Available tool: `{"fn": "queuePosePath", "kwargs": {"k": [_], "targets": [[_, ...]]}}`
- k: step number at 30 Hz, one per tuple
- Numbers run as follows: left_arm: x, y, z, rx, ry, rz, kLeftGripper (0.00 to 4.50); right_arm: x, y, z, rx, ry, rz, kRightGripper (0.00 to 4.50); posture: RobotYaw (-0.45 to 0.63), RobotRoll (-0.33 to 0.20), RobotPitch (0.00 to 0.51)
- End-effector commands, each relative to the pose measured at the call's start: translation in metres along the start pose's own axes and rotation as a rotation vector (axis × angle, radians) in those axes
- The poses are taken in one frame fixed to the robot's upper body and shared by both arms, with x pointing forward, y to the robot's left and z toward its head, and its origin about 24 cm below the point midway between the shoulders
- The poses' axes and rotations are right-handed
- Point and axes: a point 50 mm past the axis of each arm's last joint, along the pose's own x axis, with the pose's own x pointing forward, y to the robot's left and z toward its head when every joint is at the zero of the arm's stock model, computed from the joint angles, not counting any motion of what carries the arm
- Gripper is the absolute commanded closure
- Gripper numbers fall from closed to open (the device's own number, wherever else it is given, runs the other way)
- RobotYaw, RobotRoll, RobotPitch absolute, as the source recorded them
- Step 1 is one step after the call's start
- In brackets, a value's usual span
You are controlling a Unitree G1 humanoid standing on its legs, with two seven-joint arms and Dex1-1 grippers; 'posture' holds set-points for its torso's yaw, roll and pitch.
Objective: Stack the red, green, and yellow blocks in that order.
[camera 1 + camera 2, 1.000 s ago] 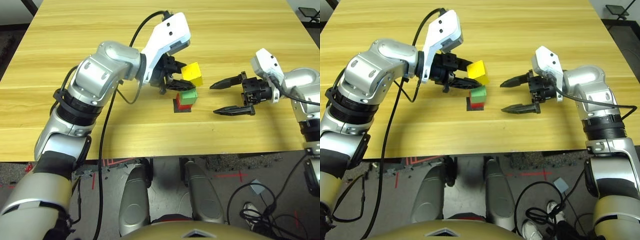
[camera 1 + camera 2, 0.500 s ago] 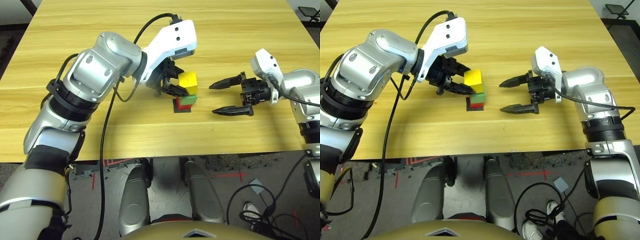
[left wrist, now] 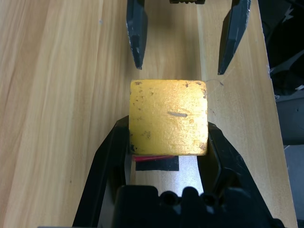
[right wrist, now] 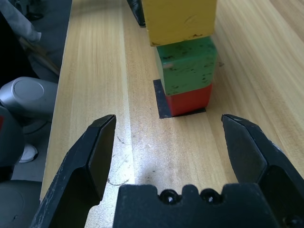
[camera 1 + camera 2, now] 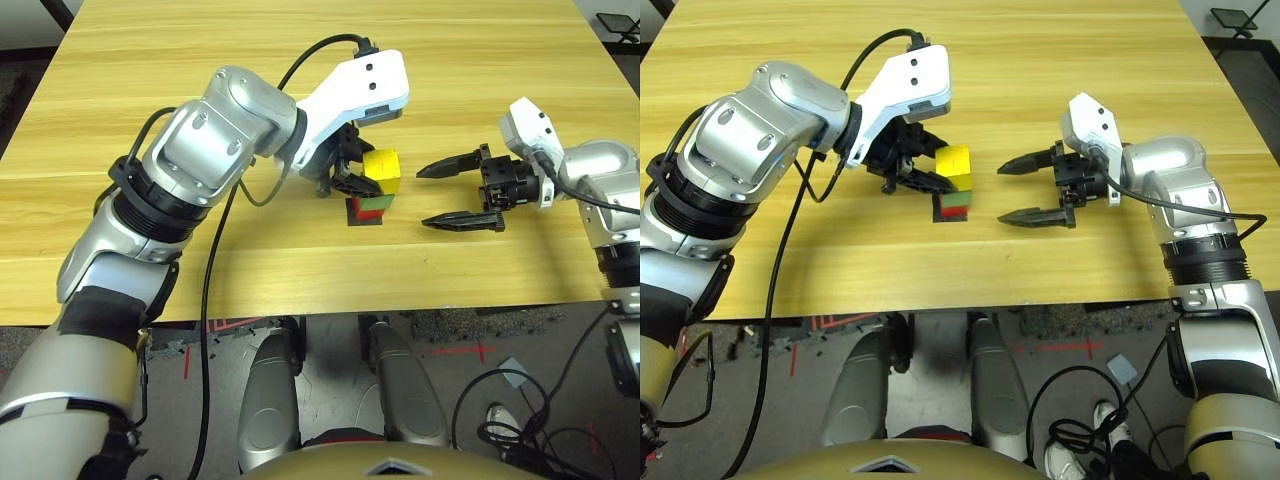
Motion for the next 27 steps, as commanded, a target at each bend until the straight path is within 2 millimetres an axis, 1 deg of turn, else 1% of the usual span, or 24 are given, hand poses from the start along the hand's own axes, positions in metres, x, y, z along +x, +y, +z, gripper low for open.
{"fn": "queuePosePath", "kwargs": {"k": [1,19,21,22,25,26,27], "targets": [[0.0053,-0.0048,-0.0009,0.021,0.010,-0.018,2.43,-0.0023,0.0034,0.0001,0.000,-0.010,-0.005,0.00,0.06,0.020,0.293],[0.0098,0.0009,-0.0087,0.021,0.019,0.016,2.43,-0.0026,0.0062,0.0006,0.007,-0.017,-0.012,0.00,0.04,0.018,0.292],[0.0100,0.0014,-0.0093,0.026,0.023,0.020,1.68,-0.0026,0.0066,0.0007,0.008,-0.018,-0.013,0.00,0.04,0.018,0.293],[0.0100,0.0013,-0.0091,0.027,0.021,0.020,1.44,-0.0027,0.0067,0.0007,0.009,-0.019,-0.014,0.00,0.04,0.018,0.293],[0.0088,0.0003,-0.0069,0.024,0.008,0.013,0.30,-0.0031,0.0068,0.0006,0.010,-0.019,-0.016,0.00,0.05,0.016,0.294],[0.0071,0.0003,-0.0048,0.021,-0.005,0.014,0.05,-0.0033,0.0066,0.0006,0.011,-0.019,-0.016,0.00,0.05,0.016,0.294],[0.0053,0.0004,-0.0027,0.021,-0.017,0.016,0.02,-0.0038,0.0064,0.0005,0.013,-0.018,-0.017,0.00,0.05,0.016,0.293]]}}
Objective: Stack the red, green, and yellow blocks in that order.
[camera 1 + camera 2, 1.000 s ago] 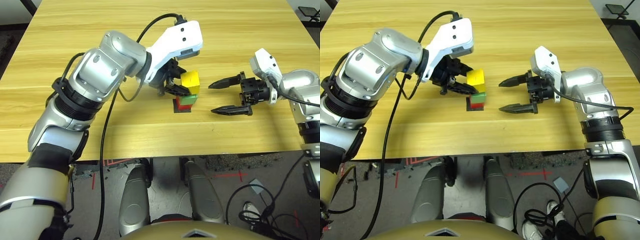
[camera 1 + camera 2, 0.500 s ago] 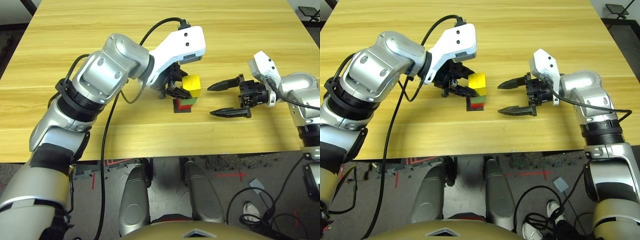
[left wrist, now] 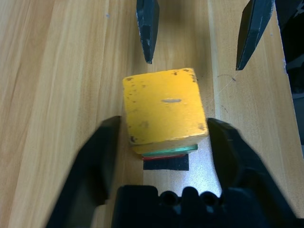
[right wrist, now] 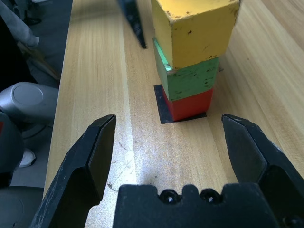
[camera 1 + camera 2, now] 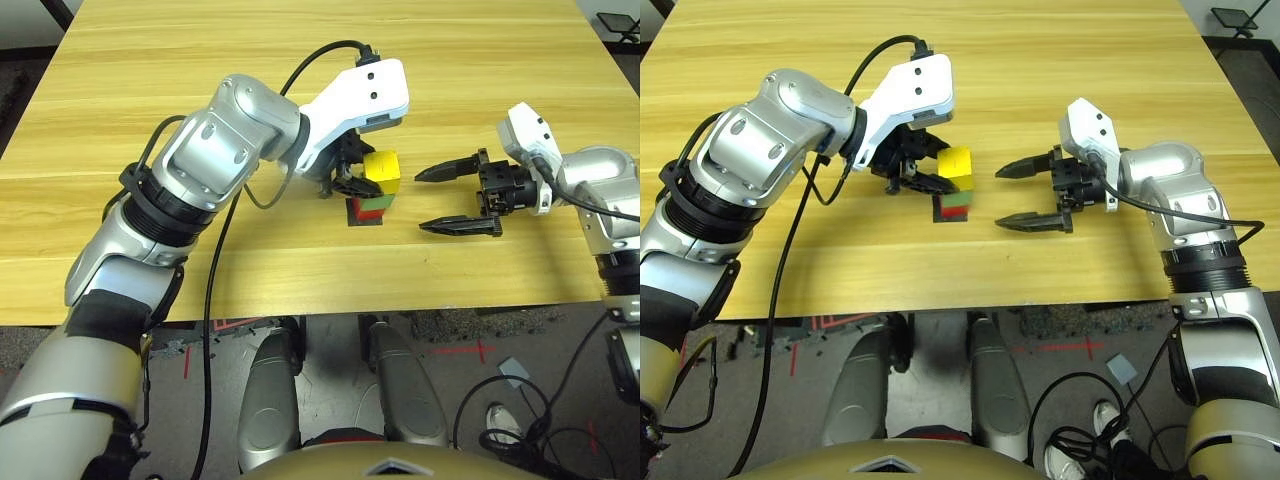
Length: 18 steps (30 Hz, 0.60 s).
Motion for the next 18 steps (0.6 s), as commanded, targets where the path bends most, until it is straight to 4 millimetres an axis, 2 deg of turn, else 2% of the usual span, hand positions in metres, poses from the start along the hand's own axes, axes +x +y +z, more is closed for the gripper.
{"fn": "queuePosePath", "kwargs": {"k": [1,5,8,10,13,15,18], "targets": [[-0.002,-0.002,0.005,0.004,-0.030,-0.012,0.02,-0.005,0.002,-0.002,0.013,0.001,-0.004,0.00,0.06,0.015,0.293],[-0.027,-0.001,0.010,-0.001,-0.078,0.008,0.02,-0.011,0.000,0.001,0.014,-0.005,-0.014,0.00,0.06,0.013,0.292],[-0.051,-0.008,-0.003,-0.073,-0.062,0.016,0.02,-0.025,-0.003,0.006,0.044,-0.020,-0.053,0.00,0.07,0.005,0.284],[-0.069,-0.016,-0.021,-0.166,-0.015,0.043,0.02,-0.042,-0.006,0.004,0.066,-0.004,-0.113,0.00,0.08,0.001,0.281],[-0.091,-0.028,-0.054,-0.355,0.031,0.139,0.02,-0.067,-0.012,-0.006,0.121,0.020,-0.295,0.00,0.09,-0.004,0.273],[-0.104,-0.027,-0.084,-0.496,0.015,0.349,0.02,-0.086,-0.018,-0.020,0.146,0.013,-0.484,0.00,0.09,-0.014,0.267],[-0.118,-0.021,-0.126,-0.634,-0.091,0.766,0.02,-0.109,-0.021,-0.040,0.177,-0.039,-0.762,0.00,0.09,-0.029,0.262]]}}
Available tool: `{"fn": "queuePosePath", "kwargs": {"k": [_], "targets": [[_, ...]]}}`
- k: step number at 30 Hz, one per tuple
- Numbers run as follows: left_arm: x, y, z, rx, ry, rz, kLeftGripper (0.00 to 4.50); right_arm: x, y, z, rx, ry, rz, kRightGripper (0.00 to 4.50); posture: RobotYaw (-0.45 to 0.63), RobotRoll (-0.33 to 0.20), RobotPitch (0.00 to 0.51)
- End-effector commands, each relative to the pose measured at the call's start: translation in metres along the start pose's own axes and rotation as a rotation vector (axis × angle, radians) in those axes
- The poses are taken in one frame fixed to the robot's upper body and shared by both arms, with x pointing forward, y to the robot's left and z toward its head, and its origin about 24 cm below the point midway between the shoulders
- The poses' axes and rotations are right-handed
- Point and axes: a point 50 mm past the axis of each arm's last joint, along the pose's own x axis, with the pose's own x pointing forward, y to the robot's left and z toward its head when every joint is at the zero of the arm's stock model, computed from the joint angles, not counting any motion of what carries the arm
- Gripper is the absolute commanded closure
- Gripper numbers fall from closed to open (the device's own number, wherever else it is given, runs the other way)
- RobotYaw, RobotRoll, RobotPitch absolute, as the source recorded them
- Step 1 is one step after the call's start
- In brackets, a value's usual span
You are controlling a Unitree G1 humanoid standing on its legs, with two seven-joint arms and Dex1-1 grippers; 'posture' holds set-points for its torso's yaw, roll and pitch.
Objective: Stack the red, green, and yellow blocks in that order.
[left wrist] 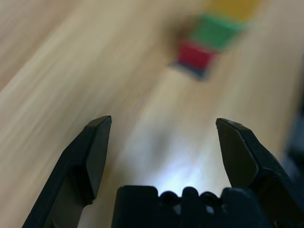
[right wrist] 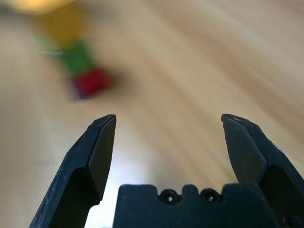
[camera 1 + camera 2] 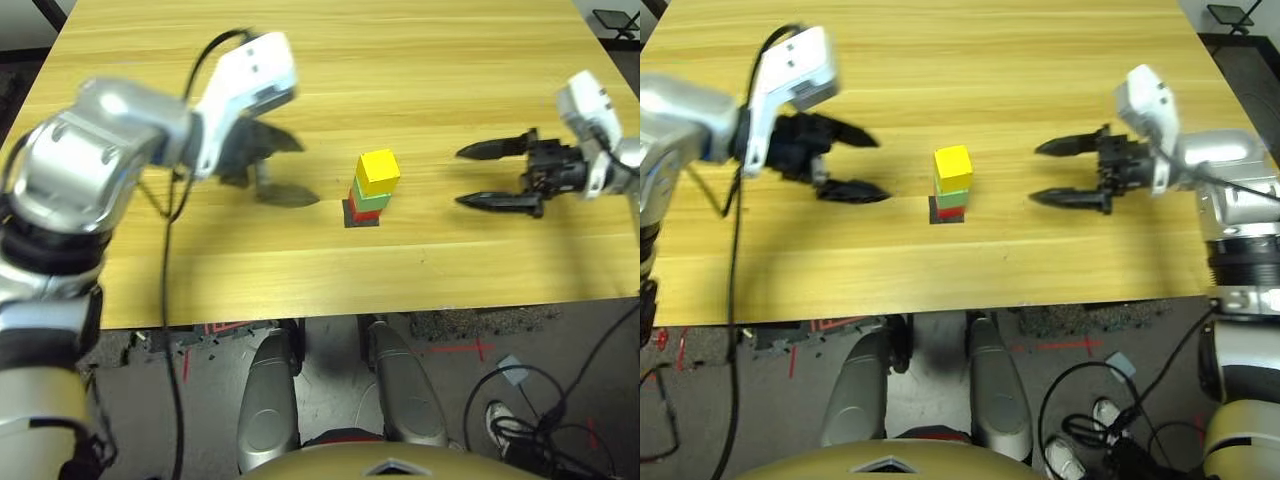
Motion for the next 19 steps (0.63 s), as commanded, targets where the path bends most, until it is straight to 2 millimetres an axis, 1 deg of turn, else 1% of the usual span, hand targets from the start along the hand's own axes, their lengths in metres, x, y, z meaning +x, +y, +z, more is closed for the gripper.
{"fn": "queuePosePath", "kwargs": {"k": [1,3,6,8,12,19], "targets": [[-0.014,0.035,-0.028,-0.157,-0.189,0.437,0.02,-0.022,-0.019,-0.022,0.059,-0.062,-0.323,0.00,0.09,-0.038,0.259],[-0.020,0.047,-0.047,-0.204,-0.330,0.618,0.02,-0.032,-0.025,-0.032,0.084,-0.120,-0.481,0.00,0.09,-0.046,0.257],[-0.019,0.053,-0.073,-0.200,-0.381,0.763,0.02,-0.055,-0.033,-0.051,0.107,-0.141,-0.692,0.00,0.07,-0.055,0.258],[-0.017,0.055,-0.086,-0.177,-0.397,0.816,0.02,-0.067,-0.034,-0.060,0.111,-0.138,-0.770,0.00,0.06,-0.055,0.258],[-0.014,0.062,-0.095,-0.143,-0.441,0.874,0.02,-0.079,-0.036,-0.070,0.125,-0.118,-0.849,0.00,0.04,-0.070,0.266],[-0.015,0.068,-0.110,-0.098,-0.488,0.950,0.02,-0.091,-0.035,-0.081,0.154,-0.128,-0.950,0.00,0.03,-0.066,0.255]]}}
